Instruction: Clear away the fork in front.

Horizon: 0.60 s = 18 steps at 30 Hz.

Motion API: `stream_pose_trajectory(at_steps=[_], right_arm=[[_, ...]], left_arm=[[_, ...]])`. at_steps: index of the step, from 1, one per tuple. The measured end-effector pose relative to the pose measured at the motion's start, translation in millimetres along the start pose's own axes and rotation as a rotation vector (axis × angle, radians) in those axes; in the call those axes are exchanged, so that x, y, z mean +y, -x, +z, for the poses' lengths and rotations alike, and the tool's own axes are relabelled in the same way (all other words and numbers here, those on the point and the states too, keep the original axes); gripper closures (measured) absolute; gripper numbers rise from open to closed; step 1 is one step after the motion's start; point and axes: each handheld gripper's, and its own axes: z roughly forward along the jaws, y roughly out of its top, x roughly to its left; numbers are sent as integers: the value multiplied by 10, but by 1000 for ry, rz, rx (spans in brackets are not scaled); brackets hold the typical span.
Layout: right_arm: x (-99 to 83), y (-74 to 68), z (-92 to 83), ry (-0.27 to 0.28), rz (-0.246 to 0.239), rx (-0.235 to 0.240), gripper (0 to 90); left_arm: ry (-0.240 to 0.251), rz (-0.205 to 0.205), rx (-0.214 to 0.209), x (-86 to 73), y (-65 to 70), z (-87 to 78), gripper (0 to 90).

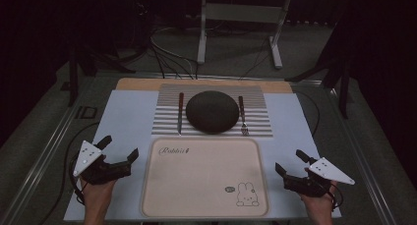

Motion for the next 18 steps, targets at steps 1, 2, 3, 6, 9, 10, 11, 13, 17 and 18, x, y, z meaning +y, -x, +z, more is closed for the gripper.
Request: stream_pose_trajectory(at_steps=[1, 2, 3, 6, 9, 10, 11, 13, 17, 18], right_arm=[[0, 0, -2, 0, 2, -1, 109], [3, 2, -5, 3, 4, -3, 109], [5, 3, -6, 4, 5, -4, 108], [8, 2, -8, 4, 8, -5, 108], [14, -9, -3, -1, 10, -8, 108], [17, -10, -1, 0, 9, -9, 107], [21, -13, 0, 0, 9, -10, 107], [28, -16, 2, 0, 8, -12, 107], [53, -14, -5, 6, 16, -11, 107], [60, -12, -6, 7, 21, -11, 107]], left_arm=[[0, 0, 0, 0, 0, 0, 0], [-1, 5, -1, 2, 4, -1, 0], [-1, 5, -1, 2, 4, -1, 0], [-4, 9, -3, 3, 15, 5, 0], [-12, 7, -3, -2, 20, 18, 0], [-16, 9, -1, -4, 21, 21, 0], [-17, 10, 3, -5, 22, 23, 0], [-15, 6, 2, -5, 21, 22, 0], [-19, -1, 8, -10, 17, 28, 0], [-21, -1, 8, -13, 16, 32, 0]])
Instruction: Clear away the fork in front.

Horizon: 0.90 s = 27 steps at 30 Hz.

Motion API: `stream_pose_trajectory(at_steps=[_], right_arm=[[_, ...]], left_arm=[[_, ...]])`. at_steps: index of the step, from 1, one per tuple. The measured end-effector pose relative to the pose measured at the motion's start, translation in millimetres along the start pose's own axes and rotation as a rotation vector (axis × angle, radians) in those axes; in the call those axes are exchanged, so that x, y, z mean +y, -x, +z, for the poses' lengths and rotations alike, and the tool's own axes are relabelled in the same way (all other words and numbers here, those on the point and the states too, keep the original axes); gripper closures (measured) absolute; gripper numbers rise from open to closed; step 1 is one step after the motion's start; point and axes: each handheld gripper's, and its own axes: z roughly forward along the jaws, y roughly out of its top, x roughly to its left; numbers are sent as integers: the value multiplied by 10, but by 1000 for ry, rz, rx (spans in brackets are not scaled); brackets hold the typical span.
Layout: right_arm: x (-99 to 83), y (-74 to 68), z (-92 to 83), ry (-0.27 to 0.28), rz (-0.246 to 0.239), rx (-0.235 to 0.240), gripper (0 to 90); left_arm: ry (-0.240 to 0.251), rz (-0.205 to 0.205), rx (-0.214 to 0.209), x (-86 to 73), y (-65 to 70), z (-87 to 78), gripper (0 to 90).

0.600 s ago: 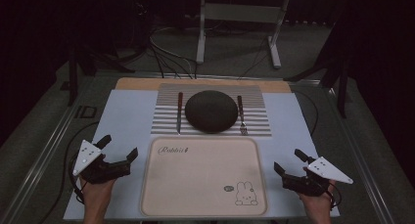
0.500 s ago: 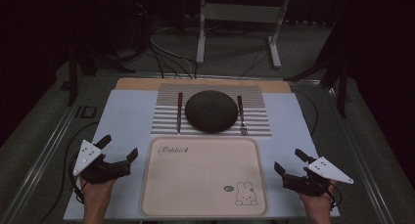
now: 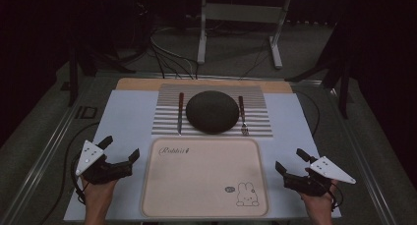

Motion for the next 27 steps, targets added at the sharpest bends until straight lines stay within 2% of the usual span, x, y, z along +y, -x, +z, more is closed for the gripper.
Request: stream_pose_trajectory(at_steps=[11, 14, 22, 27], right_arm=[[210, 2, 18, 12, 8, 6, 107], [261, 13, 34, 4, -9, -3, 107], [409, 43, 93, -16, -13, -21, 107], [500, 72, 162, -19, 31, -13, 108]], left_arm=[[-17, 10, 7, -17, 6, 28, 0], [-16, 6, 10, -21, 4, 29, 0], [-28, 5, 10, -39, 14, 59, 0], [-34, 10, 9, -44, 24, 77, 0]])
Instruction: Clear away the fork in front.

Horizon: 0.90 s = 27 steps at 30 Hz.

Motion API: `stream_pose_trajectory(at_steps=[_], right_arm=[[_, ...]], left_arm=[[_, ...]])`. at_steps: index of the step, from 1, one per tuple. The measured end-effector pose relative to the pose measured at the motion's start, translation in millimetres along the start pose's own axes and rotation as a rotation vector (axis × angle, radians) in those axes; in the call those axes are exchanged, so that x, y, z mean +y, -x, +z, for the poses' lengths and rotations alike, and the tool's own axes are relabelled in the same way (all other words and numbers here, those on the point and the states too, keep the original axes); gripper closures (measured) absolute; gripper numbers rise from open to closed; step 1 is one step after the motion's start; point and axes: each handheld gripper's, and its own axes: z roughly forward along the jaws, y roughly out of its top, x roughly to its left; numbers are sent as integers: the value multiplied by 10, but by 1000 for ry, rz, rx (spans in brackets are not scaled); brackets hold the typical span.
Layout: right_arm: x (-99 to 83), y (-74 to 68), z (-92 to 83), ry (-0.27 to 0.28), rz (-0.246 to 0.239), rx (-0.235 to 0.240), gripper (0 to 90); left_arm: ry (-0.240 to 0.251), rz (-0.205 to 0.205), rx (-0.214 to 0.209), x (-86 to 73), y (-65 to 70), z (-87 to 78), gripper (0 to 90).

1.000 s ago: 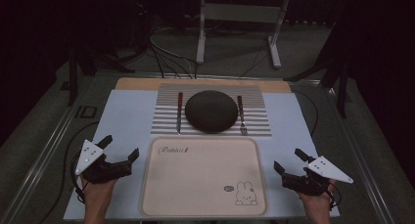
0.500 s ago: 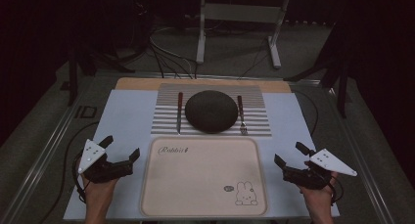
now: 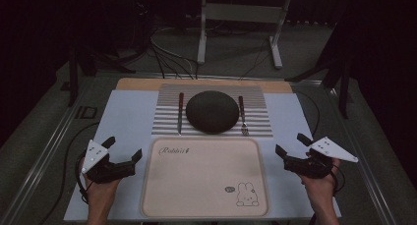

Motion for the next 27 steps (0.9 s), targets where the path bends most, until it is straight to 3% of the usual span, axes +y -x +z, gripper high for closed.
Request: stream_pose_trajectory(at_steps=[12, 27], right_arm=[[157, 63, 179, -54, 26, -9, 108], [480, 49, 450, -80, -16, -19, 110]], left_arm=[[-12, 0, 2, -12, 10, 32, 0], [-15, 4, 6, -13, 12, 34, 0]])
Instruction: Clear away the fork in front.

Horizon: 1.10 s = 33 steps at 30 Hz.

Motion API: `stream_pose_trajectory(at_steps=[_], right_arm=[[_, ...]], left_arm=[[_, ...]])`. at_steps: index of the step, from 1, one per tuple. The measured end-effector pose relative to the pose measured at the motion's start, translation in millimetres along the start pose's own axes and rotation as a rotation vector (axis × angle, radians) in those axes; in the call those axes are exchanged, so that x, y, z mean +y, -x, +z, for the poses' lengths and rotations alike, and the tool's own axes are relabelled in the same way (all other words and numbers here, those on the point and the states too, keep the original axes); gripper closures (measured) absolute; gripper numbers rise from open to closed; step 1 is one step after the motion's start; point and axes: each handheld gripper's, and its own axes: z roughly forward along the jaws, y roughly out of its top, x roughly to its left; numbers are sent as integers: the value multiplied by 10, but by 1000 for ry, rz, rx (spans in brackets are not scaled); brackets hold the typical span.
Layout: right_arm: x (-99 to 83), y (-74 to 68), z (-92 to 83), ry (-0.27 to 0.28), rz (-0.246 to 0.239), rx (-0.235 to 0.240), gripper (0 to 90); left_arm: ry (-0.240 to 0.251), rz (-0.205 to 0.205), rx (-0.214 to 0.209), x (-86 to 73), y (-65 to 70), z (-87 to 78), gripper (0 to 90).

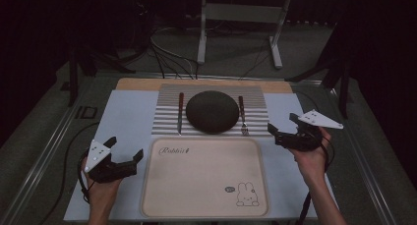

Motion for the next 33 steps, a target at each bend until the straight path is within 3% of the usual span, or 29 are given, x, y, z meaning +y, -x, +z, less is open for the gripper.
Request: stream_pose_trajectory(at_steps=[8, 20, 28, 33], right_arm=[[155, -18, 200, -30, -12, -13, 108], [307, 48, 531, -78, 35, -3, 108], [362, 104, 660, -37, 37, 9, 108], [376, 140, 761, -58, 45, 7, 108]], left_arm=[[-2, 3, 0, 1, 2, 2, 0], [-3, 7, 3, 1, -1, 7, 0], [-9, 13, 3, 0, 7, 18, 0], [-8, 13, 3, 0, 7, 17, 0]])
